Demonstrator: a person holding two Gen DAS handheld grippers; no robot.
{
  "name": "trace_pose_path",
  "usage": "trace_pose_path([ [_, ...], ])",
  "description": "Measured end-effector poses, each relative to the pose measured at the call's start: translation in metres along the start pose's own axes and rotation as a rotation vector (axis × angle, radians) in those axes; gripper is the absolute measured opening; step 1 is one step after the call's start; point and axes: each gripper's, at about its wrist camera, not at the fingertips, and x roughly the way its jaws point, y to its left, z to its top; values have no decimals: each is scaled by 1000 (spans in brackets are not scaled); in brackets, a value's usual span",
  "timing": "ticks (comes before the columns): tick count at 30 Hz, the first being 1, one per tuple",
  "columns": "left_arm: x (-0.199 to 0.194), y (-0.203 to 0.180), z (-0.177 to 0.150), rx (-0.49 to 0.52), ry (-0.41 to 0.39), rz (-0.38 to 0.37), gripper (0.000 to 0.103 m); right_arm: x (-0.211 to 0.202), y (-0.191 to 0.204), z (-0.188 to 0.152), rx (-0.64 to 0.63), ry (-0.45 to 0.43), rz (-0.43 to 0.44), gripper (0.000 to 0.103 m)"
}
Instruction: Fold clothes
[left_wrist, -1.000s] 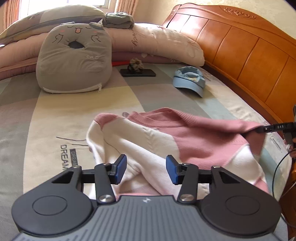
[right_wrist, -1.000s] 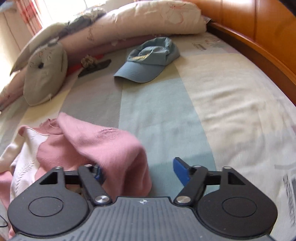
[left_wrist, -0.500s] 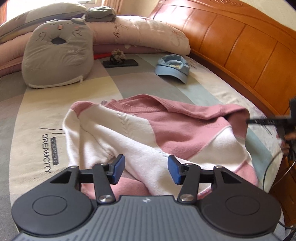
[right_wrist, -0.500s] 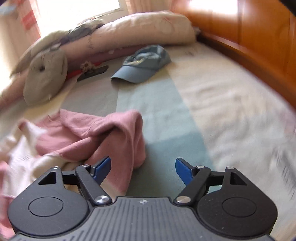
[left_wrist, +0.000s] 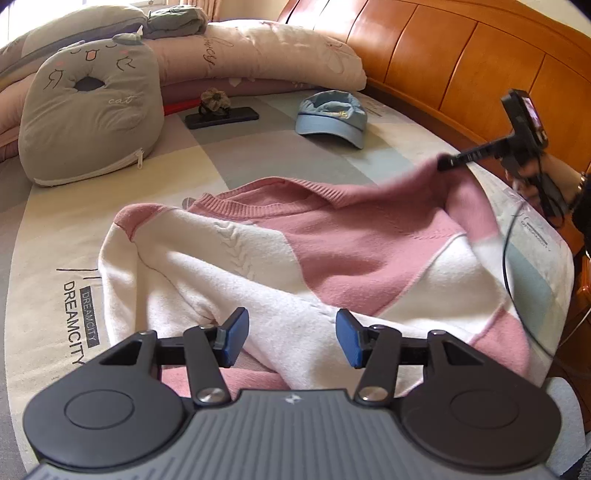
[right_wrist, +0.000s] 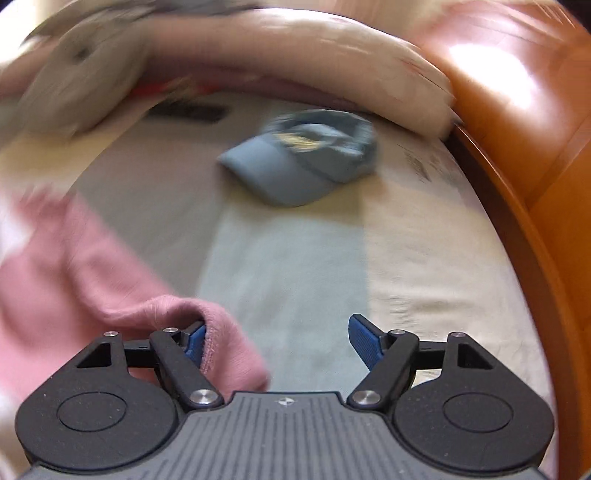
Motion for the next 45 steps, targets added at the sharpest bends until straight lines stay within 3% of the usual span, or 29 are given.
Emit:
trace_pose_path([
  [5,4,2,-1,-7,2,-14,52,48,-45,-7,323,155,77,80],
  [8,4,2,-1,-11,1,-22,52,40,-41,-20,330,131,130,80],
  [14,-7,-3,-6,-11,-24,-36,53,-20,-33,-41,291,49,222,81],
  [17,-14,-7,-11,-13,-35,-44,53,-47,-30,-69,308,24,312,81],
  [23,-20,-18,-27,-41,-35,-78,53,-64,-17,-157,466,37,537,81],
  [29,-18,-27,-41,-79,-8,-99,53,-51,0,-226,669,18,705,79],
  [32,-14,-29,-44,-89,13,-91,53,-51,7,-234,695,-46,716,77],
  [37,-8,-39,-41,-91,21,-91,53,-34,21,-212,698,-29,756,77],
  [45,-5,-51,-41,-75,30,-113,53,-23,21,-227,823,-66,777,44],
])
